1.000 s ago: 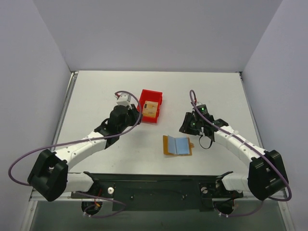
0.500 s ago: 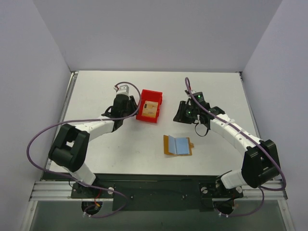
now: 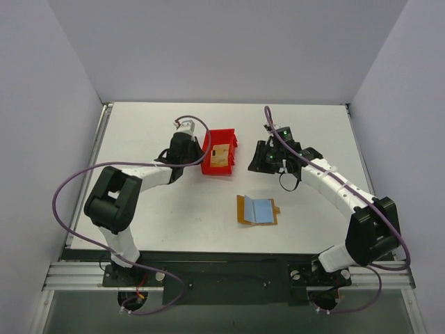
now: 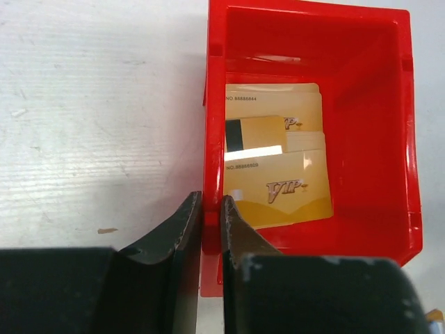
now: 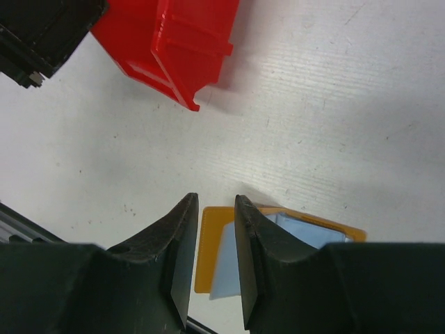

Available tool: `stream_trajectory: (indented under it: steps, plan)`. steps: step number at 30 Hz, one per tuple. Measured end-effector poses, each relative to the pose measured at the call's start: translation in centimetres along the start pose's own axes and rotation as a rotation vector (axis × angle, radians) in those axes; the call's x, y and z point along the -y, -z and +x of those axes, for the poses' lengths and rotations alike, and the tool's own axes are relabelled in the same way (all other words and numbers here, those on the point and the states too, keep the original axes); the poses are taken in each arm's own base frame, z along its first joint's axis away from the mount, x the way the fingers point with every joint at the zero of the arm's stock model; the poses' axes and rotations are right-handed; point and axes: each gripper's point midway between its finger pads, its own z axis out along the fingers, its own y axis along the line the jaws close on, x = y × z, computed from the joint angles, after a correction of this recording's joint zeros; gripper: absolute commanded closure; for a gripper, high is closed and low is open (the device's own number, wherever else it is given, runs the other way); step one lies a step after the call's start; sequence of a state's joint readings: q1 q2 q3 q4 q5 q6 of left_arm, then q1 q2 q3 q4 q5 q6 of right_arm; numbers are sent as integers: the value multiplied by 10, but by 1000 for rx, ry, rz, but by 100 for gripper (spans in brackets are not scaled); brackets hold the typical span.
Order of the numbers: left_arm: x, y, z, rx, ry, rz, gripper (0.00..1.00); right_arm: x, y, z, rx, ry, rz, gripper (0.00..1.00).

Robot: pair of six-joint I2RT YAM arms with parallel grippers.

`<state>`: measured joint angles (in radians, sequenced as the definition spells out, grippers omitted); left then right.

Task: Put the credit cards into the card holder
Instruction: Move the storage box to the center of the board.

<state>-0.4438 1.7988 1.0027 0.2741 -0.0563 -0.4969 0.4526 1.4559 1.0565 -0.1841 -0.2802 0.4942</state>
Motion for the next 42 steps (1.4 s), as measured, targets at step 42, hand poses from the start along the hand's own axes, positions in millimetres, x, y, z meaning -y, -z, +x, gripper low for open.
stream_trajectory:
  steps: [42]
  plan:
    - [-9, 89, 43, 104, -17, -430, 82, -105, -123, -6, -237, 83, -121, 74]
